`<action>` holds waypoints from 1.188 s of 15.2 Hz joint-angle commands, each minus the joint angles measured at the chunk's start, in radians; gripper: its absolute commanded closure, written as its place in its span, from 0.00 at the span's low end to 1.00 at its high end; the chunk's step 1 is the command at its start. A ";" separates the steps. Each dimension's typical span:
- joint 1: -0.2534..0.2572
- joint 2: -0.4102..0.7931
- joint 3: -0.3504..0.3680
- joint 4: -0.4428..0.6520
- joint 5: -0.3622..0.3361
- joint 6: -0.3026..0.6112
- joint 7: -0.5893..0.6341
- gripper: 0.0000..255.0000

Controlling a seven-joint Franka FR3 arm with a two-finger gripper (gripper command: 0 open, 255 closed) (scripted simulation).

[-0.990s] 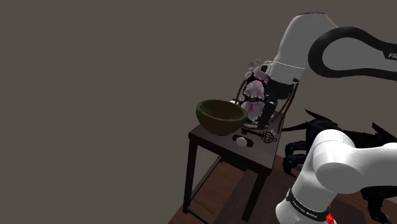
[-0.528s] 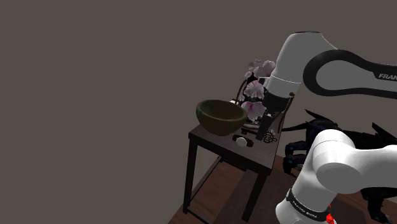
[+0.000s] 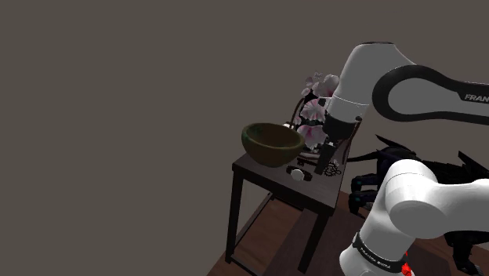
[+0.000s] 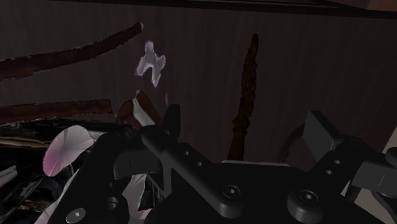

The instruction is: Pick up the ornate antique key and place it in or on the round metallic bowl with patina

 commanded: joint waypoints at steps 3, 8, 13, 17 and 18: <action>0.000 0.000 0.000 0.000 0.000 0.000 0.000 1.00; 0.000 0.000 0.000 0.000 0.000 0.000 0.000 1.00; -0.001 0.012 -0.002 0.044 -0.002 -0.032 0.000 1.00; -0.003 0.031 -0.004 0.105 -0.005 -0.074 0.000 1.00; -0.004 0.036 -0.005 0.120 -0.005 -0.084 0.001 1.00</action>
